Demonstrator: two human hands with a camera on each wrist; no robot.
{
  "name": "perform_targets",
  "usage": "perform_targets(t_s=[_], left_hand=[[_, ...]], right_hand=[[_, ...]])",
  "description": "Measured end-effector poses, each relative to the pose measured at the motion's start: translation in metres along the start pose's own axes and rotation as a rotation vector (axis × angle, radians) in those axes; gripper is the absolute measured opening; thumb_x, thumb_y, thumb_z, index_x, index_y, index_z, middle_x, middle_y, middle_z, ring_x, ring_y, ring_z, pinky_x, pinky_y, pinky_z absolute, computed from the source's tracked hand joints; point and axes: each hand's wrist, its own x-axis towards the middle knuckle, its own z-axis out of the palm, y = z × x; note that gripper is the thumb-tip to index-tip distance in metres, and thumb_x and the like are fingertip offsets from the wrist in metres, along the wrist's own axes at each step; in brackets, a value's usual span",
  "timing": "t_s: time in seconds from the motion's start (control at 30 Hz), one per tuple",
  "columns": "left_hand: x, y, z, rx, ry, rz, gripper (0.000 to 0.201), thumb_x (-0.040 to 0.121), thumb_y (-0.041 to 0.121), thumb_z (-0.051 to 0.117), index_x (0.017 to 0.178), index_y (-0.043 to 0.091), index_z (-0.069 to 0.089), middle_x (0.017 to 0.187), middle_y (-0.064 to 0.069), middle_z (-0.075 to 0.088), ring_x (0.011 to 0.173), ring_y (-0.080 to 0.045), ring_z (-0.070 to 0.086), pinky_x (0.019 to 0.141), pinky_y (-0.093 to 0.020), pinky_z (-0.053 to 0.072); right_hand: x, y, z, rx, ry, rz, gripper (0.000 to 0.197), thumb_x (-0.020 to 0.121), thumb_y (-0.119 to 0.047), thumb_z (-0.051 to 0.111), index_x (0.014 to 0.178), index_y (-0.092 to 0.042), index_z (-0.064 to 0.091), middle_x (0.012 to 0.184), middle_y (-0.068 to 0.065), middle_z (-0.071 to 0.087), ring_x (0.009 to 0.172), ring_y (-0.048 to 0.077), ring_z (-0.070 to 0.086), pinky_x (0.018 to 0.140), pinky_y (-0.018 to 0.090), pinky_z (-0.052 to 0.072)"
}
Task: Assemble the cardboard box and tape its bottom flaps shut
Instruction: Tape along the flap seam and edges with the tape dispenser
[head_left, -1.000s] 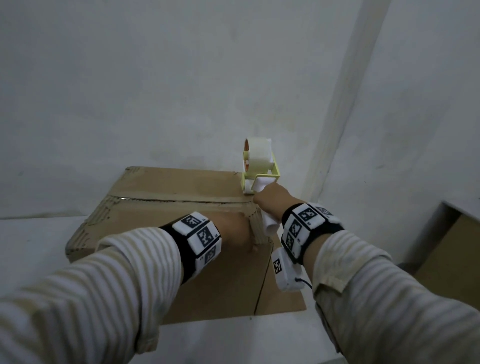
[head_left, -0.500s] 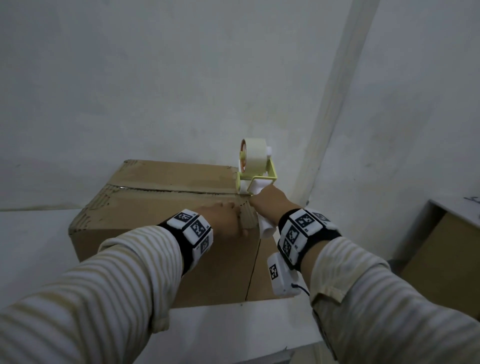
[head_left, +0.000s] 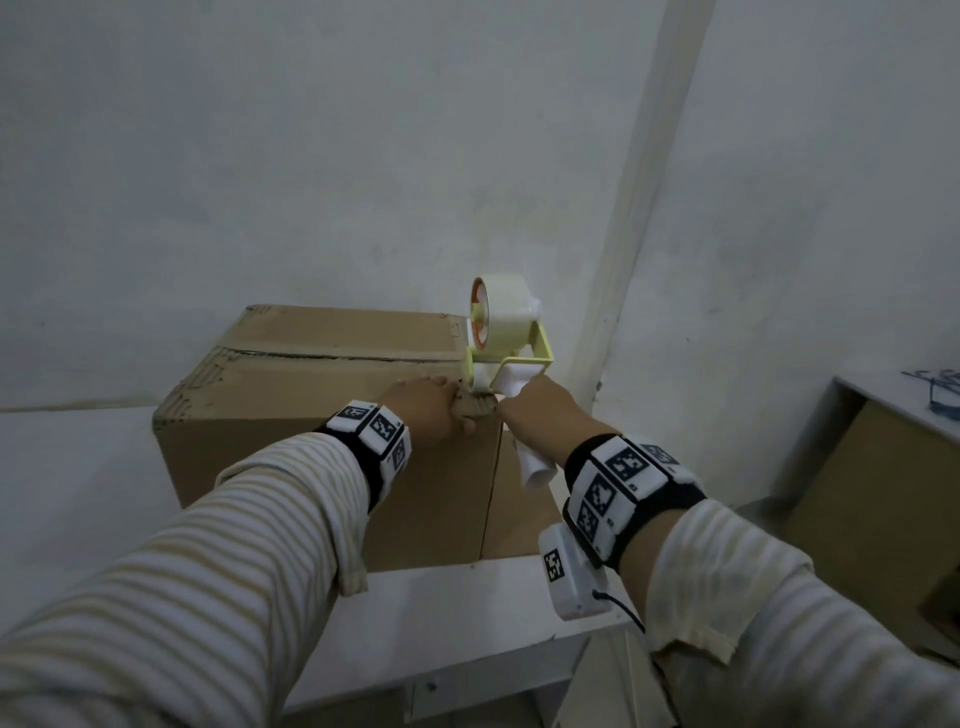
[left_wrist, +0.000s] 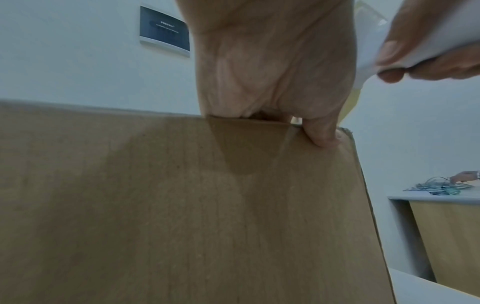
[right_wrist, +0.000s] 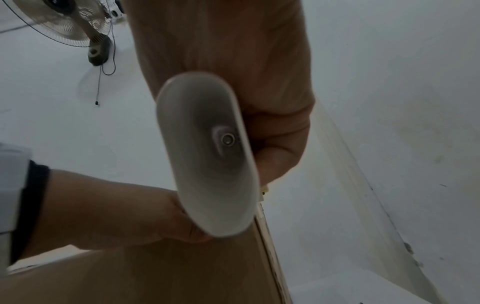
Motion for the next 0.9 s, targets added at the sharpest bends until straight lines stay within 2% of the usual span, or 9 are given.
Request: perform_targets(t_s=[0.07, 0.1, 0.17, 0.27, 0.5, 0.63, 0.7, 0.83, 0.9], left_hand=[[-0.001, 0.001, 0.0, 0.002, 0.008, 0.0, 0.066, 0.089, 0.054, 0.047, 0.143, 0.019, 0.034, 0.147, -0.008, 0.039, 0.134, -0.028, 0.039, 0.109, -0.042, 0.034], [-0.001, 0.001, 0.001, -0.002, 0.008, -0.003, 0.065, 0.088, 0.054, 0.048, 0.141, 0.018, 0.036, 0.145, -0.008, 0.041, 0.132, -0.028, 0.04, 0.108, -0.042, 0.035], [-0.001, 0.001, 0.002, -0.01, 0.012, -0.011, 0.064, 0.087, 0.053, 0.05, 0.14, 0.019, 0.038, 0.145, -0.007, 0.042, 0.132, -0.027, 0.04, 0.107, -0.042, 0.036], [-0.002, 0.004, 0.002, -0.001, 0.019, -0.017, 0.063, 0.087, 0.052, 0.05, 0.14, 0.021, 0.039, 0.146, -0.006, 0.041, 0.134, -0.027, 0.039, 0.108, -0.041, 0.035], [-0.004, 0.006, 0.004, 0.031, 0.049, -0.027, 0.052, 0.088, 0.051, 0.048, 0.131, 0.022, 0.044, 0.133, -0.005, 0.051, 0.121, -0.027, 0.049, 0.099, -0.043, 0.042], [-0.007, 0.009, 0.005, 0.07, 0.064, -0.038, 0.05, 0.09, 0.048, 0.046, 0.13, 0.018, 0.044, 0.133, -0.007, 0.05, 0.122, -0.027, 0.049, 0.097, -0.042, 0.042], [-0.008, 0.009, 0.007, 0.076, 0.098, -0.047, 0.045, 0.091, 0.043, 0.044, 0.129, 0.019, 0.045, 0.133, -0.006, 0.05, 0.122, -0.026, 0.05, 0.098, -0.042, 0.042], [-0.011, 0.011, 0.01, 0.113, 0.118, -0.049, 0.05, 0.091, 0.043, 0.041, 0.139, 0.032, 0.029, 0.135, -0.004, 0.047, 0.126, -0.028, 0.045, 0.1, -0.049, 0.038], [-0.011, 0.011, 0.011, 0.145, 0.1, -0.046, 0.052, 0.091, 0.043, 0.04, 0.14, 0.037, 0.024, 0.134, -0.005, 0.046, 0.126, -0.029, 0.044, 0.099, -0.052, 0.037]], right_hand=[[-0.01, 0.006, 0.0, 0.053, 0.017, -0.012, 0.012, 0.09, -0.02, 0.052, 0.092, -0.01, 0.046, 0.093, 0.009, 0.052, 0.083, 0.023, 0.049, 0.072, 0.029, 0.04], [-0.015, 0.007, -0.001, 0.057, 0.019, -0.012, 0.012, 0.089, -0.02, 0.052, 0.092, -0.01, 0.046, 0.092, 0.009, 0.052, 0.083, 0.023, 0.049, 0.072, 0.03, 0.04], [-0.023, 0.011, -0.002, 0.034, 0.006, -0.006, 0.013, 0.089, -0.014, 0.052, 0.08, -0.009, 0.044, 0.084, 0.009, 0.049, 0.084, 0.024, 0.048, 0.072, 0.029, 0.039], [-0.031, 0.018, -0.001, 0.058, 0.026, 0.018, 0.031, 0.087, -0.013, 0.052, 0.063, -0.018, 0.033, 0.071, 0.003, 0.044, 0.081, 0.025, 0.048, 0.071, 0.03, 0.04], [-0.048, 0.02, -0.005, 0.112, 0.037, 0.043, 0.029, 0.086, -0.015, 0.05, 0.061, -0.017, 0.038, 0.064, 0.001, 0.043, 0.078, 0.025, 0.049, 0.072, 0.032, 0.045], [-0.062, 0.025, -0.004, 0.09, 0.018, 0.034, 0.027, 0.086, -0.016, 0.05, 0.062, -0.017, 0.039, 0.065, 0.002, 0.045, 0.078, 0.026, 0.051, 0.079, 0.038, 0.052], [-0.069, 0.026, -0.005, 0.072, 0.011, 0.033, 0.028, 0.087, -0.016, 0.05, 0.061, -0.016, 0.039, 0.064, 0.002, 0.045, 0.077, 0.026, 0.051, 0.077, 0.036, 0.051], [-0.076, 0.024, -0.006, 0.049, 0.014, 0.028, 0.027, 0.087, -0.016, 0.05, 0.062, -0.015, 0.04, 0.064, 0.002, 0.044, 0.077, 0.025, 0.05, 0.073, 0.035, 0.047], [-0.078, 0.021, -0.005, 0.026, 0.002, 0.019, 0.018, 0.088, -0.016, 0.049, 0.07, -0.01, 0.045, 0.064, 0.001, 0.044, 0.077, 0.025, 0.05, 0.07, 0.032, 0.045]])
